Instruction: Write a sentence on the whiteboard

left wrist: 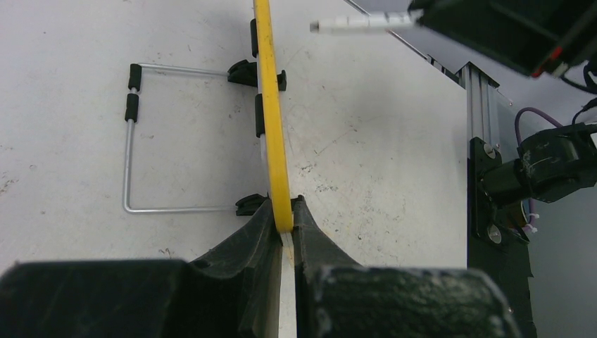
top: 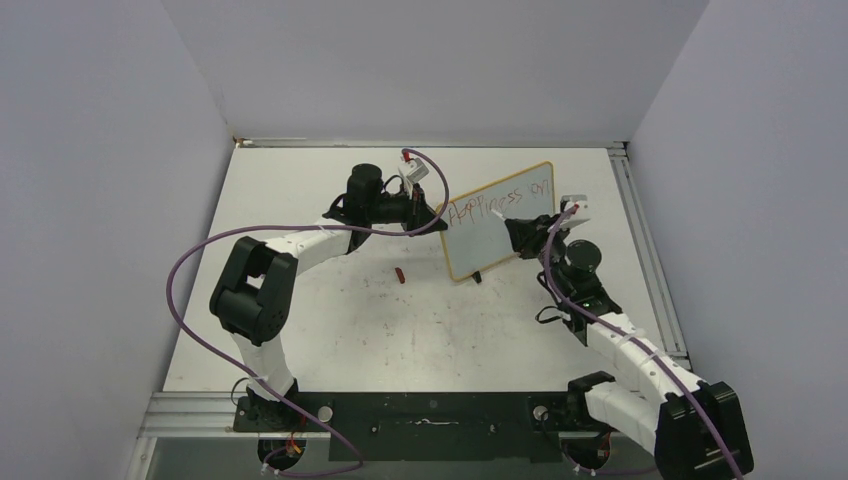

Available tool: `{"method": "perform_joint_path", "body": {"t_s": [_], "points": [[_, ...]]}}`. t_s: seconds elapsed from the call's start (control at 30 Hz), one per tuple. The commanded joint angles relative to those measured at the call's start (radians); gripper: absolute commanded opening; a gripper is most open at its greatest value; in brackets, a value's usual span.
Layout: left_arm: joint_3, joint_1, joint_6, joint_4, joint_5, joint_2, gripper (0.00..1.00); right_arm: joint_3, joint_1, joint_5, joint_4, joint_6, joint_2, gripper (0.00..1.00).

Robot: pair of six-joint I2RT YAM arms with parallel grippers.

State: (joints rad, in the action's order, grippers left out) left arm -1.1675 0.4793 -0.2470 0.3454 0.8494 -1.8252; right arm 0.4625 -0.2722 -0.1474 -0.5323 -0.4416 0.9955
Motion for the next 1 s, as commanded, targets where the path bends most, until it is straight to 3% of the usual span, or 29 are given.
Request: {"method": "perform_joint_path", "body": {"t_s": [0.0,0.33,0.97], "points": [[-0.044,-0.002,0.012,-0.027,0.040,0.016,0.00,-0.045,-0.119,-0.087,-0.006,-0.040,-0.032,0.05],[-0.046,-0.002,0.011,-0.028,0.046,0.018,0.00,-0.074,-0.259,-0.030,-0.103,-0.052,0.066,0.05],[-0.044,-0.002,0.003,-0.015,0.057,0.022,0.00,-0.086,-0.314,0.073,-0.124,-0.016,0.136,0.05]]}}
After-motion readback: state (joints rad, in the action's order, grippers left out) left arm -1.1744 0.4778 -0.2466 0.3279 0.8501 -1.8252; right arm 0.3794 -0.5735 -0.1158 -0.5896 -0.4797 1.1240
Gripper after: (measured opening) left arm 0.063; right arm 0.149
